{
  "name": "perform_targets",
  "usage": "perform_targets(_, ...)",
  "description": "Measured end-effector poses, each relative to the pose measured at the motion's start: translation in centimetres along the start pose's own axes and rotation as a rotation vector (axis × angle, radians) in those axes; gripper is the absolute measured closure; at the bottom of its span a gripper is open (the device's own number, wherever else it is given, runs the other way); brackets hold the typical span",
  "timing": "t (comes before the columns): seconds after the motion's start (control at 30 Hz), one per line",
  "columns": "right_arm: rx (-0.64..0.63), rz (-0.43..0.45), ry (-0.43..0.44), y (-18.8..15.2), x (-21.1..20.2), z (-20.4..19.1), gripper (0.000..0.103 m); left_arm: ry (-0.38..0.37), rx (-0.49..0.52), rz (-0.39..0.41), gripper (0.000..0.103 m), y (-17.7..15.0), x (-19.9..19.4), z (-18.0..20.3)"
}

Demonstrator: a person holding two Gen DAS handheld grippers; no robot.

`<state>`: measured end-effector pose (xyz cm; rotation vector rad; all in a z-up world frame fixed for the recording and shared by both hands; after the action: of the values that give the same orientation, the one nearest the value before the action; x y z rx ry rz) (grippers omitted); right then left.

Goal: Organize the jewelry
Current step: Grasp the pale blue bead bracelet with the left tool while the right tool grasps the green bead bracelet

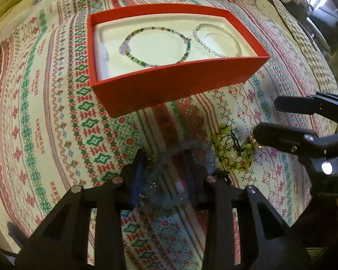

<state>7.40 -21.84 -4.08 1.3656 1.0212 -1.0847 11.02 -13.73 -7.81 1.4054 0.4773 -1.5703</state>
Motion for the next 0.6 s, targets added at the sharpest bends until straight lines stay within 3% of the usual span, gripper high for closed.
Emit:
perform_targets(0.1, 0.012, -0.015, 0.017, 0.1, 0.7, -0.3, 0.052, 0.029, 0.027, -0.003, 0.075, 0.2, 0.4, 0.5)
perform_targets(0.13, 0.014, -0.019, 0.023, 0.1, 0.8, -0.4, 0.056, 0.034, 0.027, -0.003, 0.082, 0.4, 0.8, 1.0)
perform_targets(0.23, 0.016, -0.032, 0.045, 0.0, 1.3, -1.1, 0.065, 0.026, 0.009, -0.005, 0.084, 0.1, 0.8, 1.1)
perform_targets(0.27, 0.013, -0.035, 0.052, 0.0, 1.4, -1.3, 0.067, 0.026, 0.003, -0.005, 0.090, 0.2, 0.8, 1.1)
perform_targets(0.4, 0.005, -0.044, 0.079, 0.0, 2.0, -2.5, 0.077, 0.002, -0.039, 0.005, 0.090, 0.0, 0.3, 0.5)
perform_targets(0.6, -0.009, -0.062, 0.061, 0.0, 3.2, -3.3, 0.082, -0.007, -0.081, 0.032, 0.090, -0.2, -0.8, -0.5)
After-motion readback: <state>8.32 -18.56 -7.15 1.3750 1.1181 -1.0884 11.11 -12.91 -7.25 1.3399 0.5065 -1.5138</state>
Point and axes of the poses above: each gripper's, at about its wrist camera, not at the fingertips, and x roughly the way its jaws point, z to its right, y to its top, the point moved 5 cm from there along x, roughly the way its jaws point, and after that the axes turned 9 degrees about -y, right-handed, at the moved point
